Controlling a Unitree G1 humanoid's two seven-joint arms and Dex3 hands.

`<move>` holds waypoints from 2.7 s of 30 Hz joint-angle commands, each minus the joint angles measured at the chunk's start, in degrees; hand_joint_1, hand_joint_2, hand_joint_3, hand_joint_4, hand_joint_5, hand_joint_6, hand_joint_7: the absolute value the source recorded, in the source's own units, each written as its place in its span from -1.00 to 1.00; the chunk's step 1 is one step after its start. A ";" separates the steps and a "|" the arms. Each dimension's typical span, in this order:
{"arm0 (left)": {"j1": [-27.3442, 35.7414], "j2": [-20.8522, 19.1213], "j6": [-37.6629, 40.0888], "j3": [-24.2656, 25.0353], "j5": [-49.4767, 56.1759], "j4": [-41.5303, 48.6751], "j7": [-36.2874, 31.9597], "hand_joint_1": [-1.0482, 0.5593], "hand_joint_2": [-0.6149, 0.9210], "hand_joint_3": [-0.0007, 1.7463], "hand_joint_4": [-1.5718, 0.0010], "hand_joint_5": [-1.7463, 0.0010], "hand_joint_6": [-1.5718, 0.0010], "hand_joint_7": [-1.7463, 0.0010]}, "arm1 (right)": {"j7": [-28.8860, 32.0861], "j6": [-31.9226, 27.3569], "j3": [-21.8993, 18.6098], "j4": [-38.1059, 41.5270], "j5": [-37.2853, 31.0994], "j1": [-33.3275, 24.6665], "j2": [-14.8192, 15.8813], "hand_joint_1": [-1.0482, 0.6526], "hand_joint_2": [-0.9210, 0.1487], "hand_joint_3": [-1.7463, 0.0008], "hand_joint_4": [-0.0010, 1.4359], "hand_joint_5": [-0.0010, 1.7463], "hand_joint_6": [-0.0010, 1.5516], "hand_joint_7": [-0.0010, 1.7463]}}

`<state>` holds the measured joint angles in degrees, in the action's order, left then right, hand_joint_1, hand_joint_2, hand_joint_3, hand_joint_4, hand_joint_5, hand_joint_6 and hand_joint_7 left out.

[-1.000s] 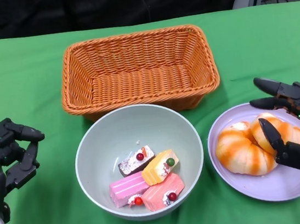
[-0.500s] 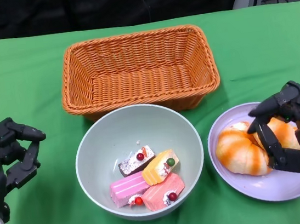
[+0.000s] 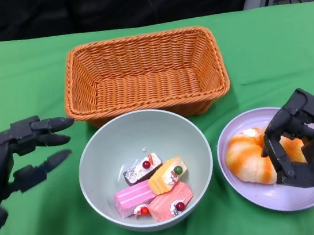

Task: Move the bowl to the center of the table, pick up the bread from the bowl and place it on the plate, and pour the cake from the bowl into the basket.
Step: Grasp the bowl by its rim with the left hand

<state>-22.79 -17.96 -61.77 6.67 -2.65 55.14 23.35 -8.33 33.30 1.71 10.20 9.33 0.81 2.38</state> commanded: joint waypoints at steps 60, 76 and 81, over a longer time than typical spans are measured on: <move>4.00 -9.51 -20.90 1.57 34.14 -12.98 -13.27 -0.39 1.00 -0.92 0.09 0.94 0.10 0.95 | -2.53 -2.38 -4.33 1.78 1.18 0.85 -4.55 0.15 -0.30 -0.33 -0.05 1.00 -0.34 0.83; 3.60 -12.37 -11.85 -6.36 55.08 -18.52 -35.03 -0.38 1.00 -0.88 0.03 0.97 0.06 0.99 | -1.71 -2.56 -4.20 1.43 0.49 0.19 -5.75 0.14 -0.30 -0.31 -0.02 1.00 -0.32 0.83; 1.99 -13.58 -7.58 -12.58 57.96 -18.56 -38.74 -0.36 1.00 -0.90 0.01 0.98 0.07 0.99 | -1.34 -2.55 -4.03 1.29 -0.02 -0.12 -5.81 0.12 -0.29 -0.32 -0.02 1.00 -0.32 0.82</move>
<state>-19.68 -29.71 -70.30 -4.67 54.49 37.00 -13.84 -10.11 30.48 -2.07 12.16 9.76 1.41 -3.60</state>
